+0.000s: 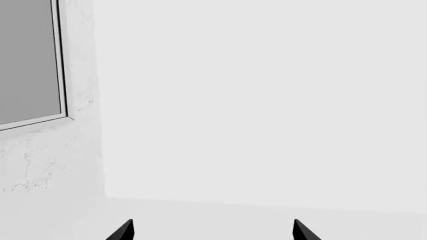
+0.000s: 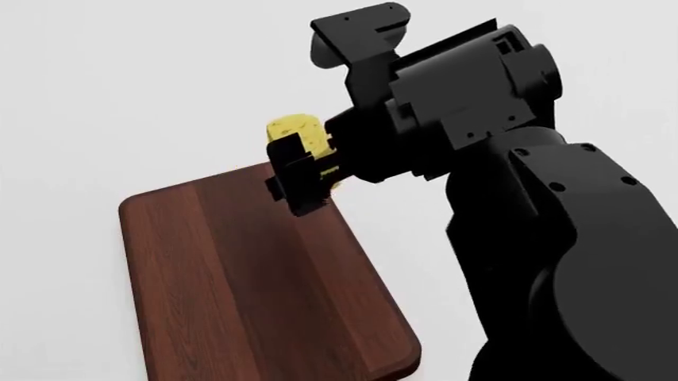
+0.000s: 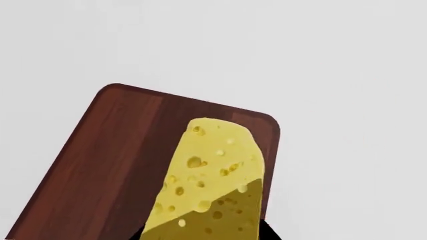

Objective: Clear the non-vegetable object off the cutting board and place the vegetables onto it.

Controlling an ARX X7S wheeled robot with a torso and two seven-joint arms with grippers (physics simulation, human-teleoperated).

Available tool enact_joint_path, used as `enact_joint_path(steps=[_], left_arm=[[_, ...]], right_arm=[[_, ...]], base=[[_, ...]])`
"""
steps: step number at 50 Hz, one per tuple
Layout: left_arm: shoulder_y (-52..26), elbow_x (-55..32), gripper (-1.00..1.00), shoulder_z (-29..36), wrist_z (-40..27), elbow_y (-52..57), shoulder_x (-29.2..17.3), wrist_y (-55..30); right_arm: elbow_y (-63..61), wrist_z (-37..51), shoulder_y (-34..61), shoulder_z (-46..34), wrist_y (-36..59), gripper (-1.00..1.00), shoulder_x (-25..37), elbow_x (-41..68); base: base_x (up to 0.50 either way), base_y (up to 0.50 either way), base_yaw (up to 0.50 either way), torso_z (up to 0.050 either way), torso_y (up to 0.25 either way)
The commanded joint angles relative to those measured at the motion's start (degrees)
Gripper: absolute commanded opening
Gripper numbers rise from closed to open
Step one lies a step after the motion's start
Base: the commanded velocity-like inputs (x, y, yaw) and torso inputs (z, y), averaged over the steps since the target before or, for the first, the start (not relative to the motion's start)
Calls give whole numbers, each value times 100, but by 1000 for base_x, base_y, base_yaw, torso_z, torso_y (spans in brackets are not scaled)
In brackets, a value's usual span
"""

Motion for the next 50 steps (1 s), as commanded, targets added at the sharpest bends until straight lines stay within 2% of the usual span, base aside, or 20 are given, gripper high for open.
enact_joint_path(steps=[1, 5, 9, 14, 20, 31, 36, 50], left_arm=[[-76, -57, 100, -8, -26, 105, 9, -97], [-90, -73, 100, -25, -18, 89, -8, -93], [-116, -95, 100, -37, -19, 123, -34, -140], [-132, -104, 100, -45, -38, 127, -35, -149], [-142, -83, 100, -11, -26, 27, -10, -74], [-67, -122, 100, 18, -43, 192, -17, -138], [-64, -138, 100, 31, -57, 244, -11, -174], [-33, -174, 100, 66, -87, 385, -17, -244]], right_arm=[[136, 113, 118, 1118, 319, -100, 198, -1251], [49, 399, 135, 1424, 405, -100, 433, -1298], [-2127, 1930, -231, 2081, 1361, -100, 1608, -555], [-3386, 3205, -510, 2740, 2039, -100, 2406, 110], [-4327, 4398, -882, 3400, 2672, -100, 3085, 859], [-5272, 6412, -1510, 4507, 3336, -100, 4028, 2290], [-5560, 7051, -1862, 4833, 3339, -100, 4407, 2833], [-6026, 7844, -2891, 5275, 2862, -100, 5230, 3408]], base=[[0, 0, 0, 0, 0], [0, 0, 0, 0, 0], [0, 0, 0, 0, 0], [0, 0, 0, 0, 2], [0, 0, 0, 0, 0], [0, 0, 0, 0, 0], [0, 0, 0, 0, 0], [0, 0, 0, 0, 0]])
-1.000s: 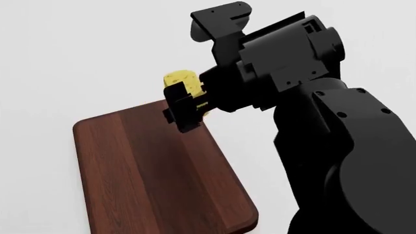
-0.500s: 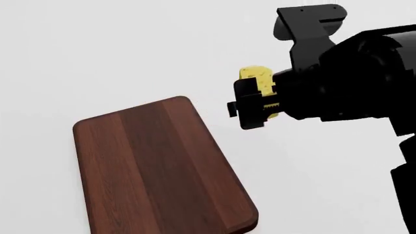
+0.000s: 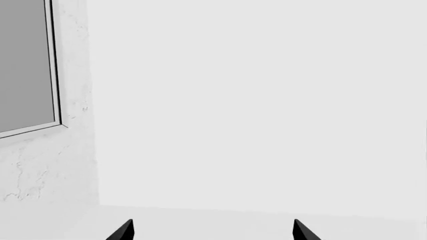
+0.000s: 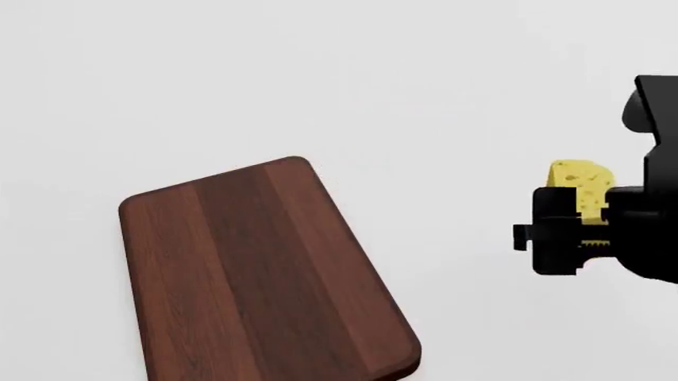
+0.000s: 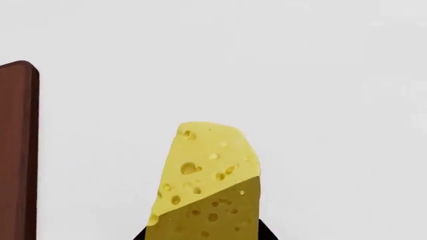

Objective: Clear the non-vegetable object off the cutting board and place the vegetables onto it.

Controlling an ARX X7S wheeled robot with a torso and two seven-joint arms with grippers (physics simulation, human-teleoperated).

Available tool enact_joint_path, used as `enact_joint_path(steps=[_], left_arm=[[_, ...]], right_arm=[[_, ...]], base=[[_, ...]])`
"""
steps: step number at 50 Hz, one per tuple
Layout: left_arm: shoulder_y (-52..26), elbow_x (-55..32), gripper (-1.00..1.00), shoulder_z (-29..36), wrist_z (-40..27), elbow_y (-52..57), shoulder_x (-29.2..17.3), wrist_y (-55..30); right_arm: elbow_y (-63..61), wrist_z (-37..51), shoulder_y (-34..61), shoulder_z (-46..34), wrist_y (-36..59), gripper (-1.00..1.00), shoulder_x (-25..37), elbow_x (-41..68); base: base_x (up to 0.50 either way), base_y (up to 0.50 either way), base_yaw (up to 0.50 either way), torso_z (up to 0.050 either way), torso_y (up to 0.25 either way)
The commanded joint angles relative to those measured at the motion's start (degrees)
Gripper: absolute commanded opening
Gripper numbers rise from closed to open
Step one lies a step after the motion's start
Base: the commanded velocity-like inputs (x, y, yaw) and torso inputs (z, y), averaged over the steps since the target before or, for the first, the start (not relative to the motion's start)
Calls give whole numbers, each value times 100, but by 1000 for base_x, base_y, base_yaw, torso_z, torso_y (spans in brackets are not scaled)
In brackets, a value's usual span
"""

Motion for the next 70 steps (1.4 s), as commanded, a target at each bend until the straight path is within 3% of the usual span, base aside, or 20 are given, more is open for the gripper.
enact_joint_path(steps=[1, 31, 32, 41, 49, 70], left_arm=[[32, -28, 100, 26, -14, 90, -8, -41], [92, -100, 100, -21, -46, 105, -56, -13], [77, -101, 100, -25, -44, 85, -58, -7], [63, -117, 100, -49, -55, 68, -85, 2], [32, -135, 100, -70, -60, 17, -85, 19], [-16, -187, 100, -82, -37, 43, -129, 32]], right_arm=[[-569, 866, -813, 554, -196, -100, 734, 661], [-814, 202, -2533, 741, -1271, -100, 860, 540], [-829, 254, -2548, 761, -1283, 100, 882, 569], [-900, 494, -2330, 796, -1150, 100, 913, 788], [-1217, 1205, -1609, 948, -806, 100, 950, 1723], [-1607, 2789, -73, 159, -237, 100, 845, 3607]], base=[[0, 0, 0, 0, 0], [0, 0, 0, 0, 0], [0, 0, 0, 0, 0], [0, 0, 0, 0, 0], [0, 0, 0, 0, 0], [0, 0, 0, 0, 0]])
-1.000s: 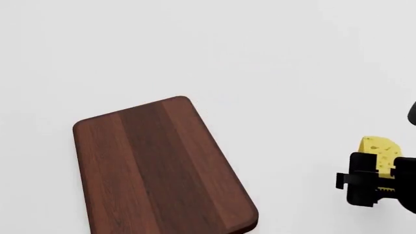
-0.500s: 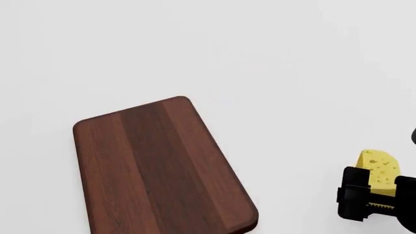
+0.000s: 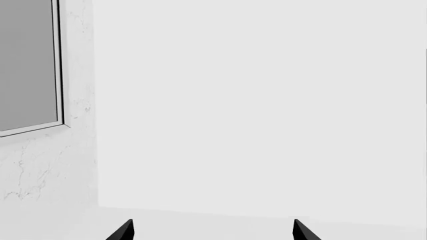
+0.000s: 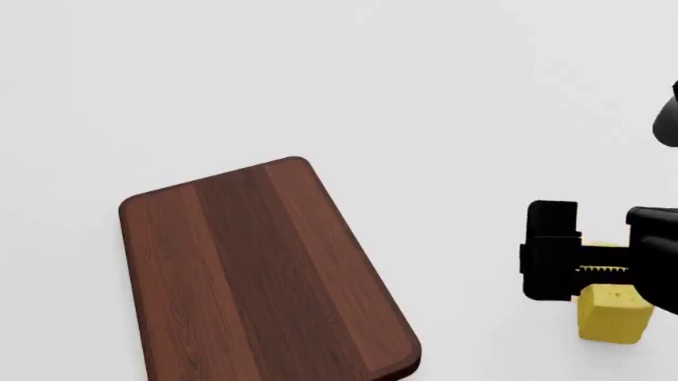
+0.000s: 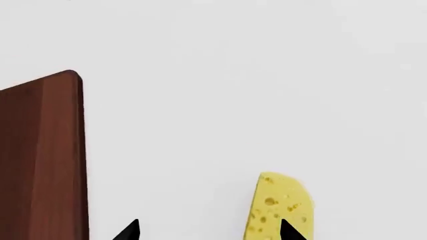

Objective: Clear the non-vegetable object off the cutting board and place the vegetables onto it.

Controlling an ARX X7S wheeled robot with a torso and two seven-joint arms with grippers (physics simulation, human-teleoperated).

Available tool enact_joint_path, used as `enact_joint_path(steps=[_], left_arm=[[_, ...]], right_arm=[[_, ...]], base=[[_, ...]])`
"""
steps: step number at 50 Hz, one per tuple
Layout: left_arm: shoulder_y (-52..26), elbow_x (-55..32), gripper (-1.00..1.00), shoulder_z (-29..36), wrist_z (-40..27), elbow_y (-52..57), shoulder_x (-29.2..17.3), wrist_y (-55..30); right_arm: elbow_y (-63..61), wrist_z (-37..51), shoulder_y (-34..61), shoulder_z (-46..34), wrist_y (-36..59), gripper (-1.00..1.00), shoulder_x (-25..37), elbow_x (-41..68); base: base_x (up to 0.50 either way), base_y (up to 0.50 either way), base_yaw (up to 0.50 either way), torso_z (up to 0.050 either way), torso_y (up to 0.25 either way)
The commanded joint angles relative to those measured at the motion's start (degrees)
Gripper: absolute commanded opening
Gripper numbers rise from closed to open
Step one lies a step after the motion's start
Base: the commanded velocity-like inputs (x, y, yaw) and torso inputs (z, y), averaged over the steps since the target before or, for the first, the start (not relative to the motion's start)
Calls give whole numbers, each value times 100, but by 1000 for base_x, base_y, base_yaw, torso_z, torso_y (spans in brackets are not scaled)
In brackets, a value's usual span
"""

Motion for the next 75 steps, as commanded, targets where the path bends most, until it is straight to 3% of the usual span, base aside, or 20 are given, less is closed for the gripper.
enact_joint_path(steps=[1, 17, 27, 57, 75], left_arm=[[4, 0, 100, 21, 28, -49, -13, 71], [39, -44, 100, 6, 4, 42, -46, 45], [35, -57, 100, 9, -8, 32, -46, 52], [42, -112, 100, 21, -37, 61, -43, 57], [49, -146, 100, -28, -65, 44, -88, 74]], right_arm=[[-310, 924, 657, -465, 166, 100, 45, 1190], [-647, 2113, 1809, -1678, 105, 100, -84, 2816], [-777, 2407, 2253, -2219, 49, 100, -307, 3386], [-731, 2329, 3063, -3678, 338, 100, -1417, 4591], [-1068, 2278, 3372, -4337, 238, 100, -1456, 5158]], base=[[0, 0, 0, 0, 0], [0, 0, 0, 0, 0], [0, 0, 0, 0, 0], [0, 0, 0, 0, 0], [0, 0, 0, 0, 0]])
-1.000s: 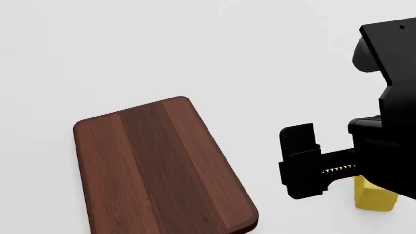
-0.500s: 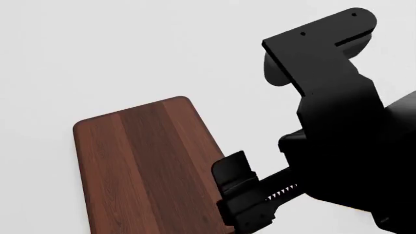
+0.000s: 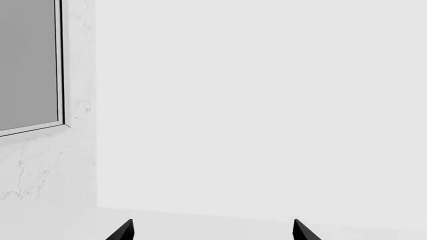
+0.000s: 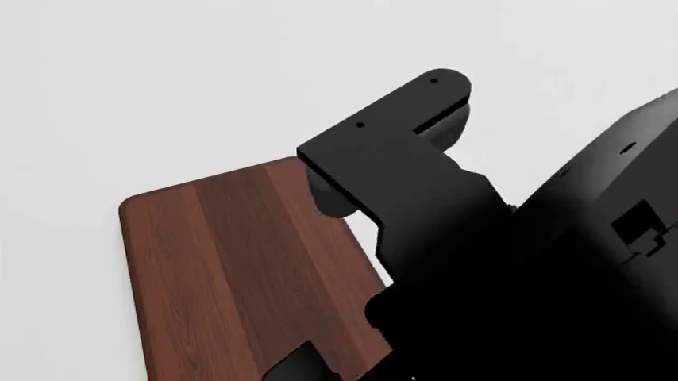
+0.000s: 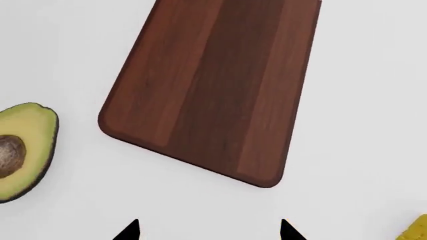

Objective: Clear the non-vegetable object off the cutting board and place the vegetables onto it.

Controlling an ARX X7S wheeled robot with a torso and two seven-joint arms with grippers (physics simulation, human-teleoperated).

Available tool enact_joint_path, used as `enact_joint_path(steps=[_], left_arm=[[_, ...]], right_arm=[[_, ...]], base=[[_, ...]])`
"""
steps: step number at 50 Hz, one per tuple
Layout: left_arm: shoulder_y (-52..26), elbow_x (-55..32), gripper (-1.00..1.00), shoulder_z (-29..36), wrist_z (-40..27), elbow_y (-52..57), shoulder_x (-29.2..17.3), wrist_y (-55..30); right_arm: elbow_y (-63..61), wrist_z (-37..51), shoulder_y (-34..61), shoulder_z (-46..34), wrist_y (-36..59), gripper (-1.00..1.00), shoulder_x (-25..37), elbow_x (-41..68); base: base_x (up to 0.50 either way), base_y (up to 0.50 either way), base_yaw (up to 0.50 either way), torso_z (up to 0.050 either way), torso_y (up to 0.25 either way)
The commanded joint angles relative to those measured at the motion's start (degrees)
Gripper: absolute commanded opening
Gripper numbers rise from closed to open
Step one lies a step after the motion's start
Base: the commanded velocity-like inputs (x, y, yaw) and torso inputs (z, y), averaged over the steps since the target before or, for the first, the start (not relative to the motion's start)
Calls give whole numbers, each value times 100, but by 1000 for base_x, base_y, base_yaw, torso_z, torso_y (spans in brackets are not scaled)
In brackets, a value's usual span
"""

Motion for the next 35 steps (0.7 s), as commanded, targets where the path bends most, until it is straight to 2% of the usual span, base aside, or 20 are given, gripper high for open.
enact_joint_path(steps=[1, 10, 19, 35], left_arm=[[6, -18, 100, -9, -17, 13, -15, 7], [-28, -44, 100, -13, -26, 3, -10, -18], [-93, -60, 100, -34, -35, -40, -28, -26], [-66, -115, 100, -56, -77, 49, -32, -73]], right_arm=[[-180, -14, 242, -459, -23, 100, -39, 386], [-334, -20, 511, -871, -45, 100, -56, 740], [-486, 56, 1004, -1648, 78, 100, -54, 1277], [-1195, -784, 1927, -2608, -164, 100, -59, 1568]], base=[[0, 0, 0, 0, 0], [0, 0, 0, 0, 0], [0, 0, 0, 0, 0], [0, 0, 0, 0, 0]])
